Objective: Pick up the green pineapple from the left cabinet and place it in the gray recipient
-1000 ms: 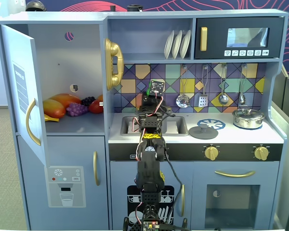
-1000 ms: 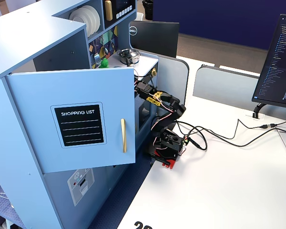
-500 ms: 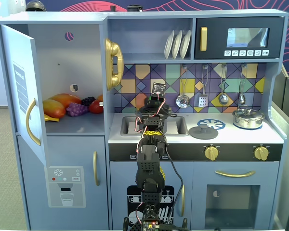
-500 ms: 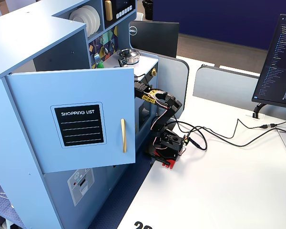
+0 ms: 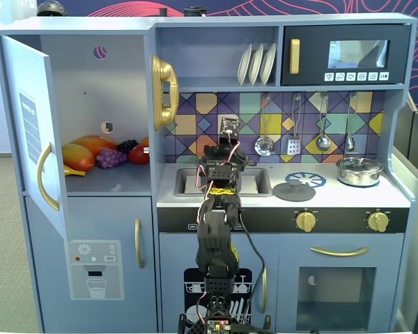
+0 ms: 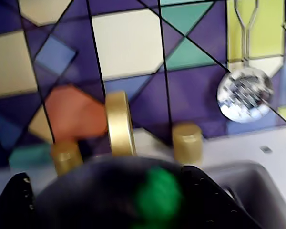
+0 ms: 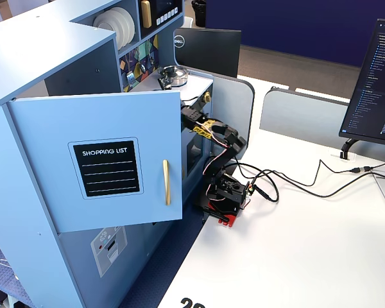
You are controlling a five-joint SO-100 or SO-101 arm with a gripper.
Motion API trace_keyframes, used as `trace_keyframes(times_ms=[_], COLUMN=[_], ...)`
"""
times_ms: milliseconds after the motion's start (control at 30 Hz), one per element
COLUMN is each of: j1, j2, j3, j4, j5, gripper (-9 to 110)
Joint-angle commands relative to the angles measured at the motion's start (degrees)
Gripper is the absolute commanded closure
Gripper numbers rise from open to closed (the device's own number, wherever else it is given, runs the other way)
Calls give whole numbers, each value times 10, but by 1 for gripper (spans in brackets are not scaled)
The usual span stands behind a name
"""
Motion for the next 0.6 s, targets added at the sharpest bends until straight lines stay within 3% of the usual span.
trace_keyframes(times_ms=[0,233,400,567], j1=[-19,-21,-14,-10], j2=[115,271,381,465], j3=[-76,-103,17,214], j4=[138,453,617,693], j5=[-36,-62,-104,-103], gripper=[70,75,82,94])
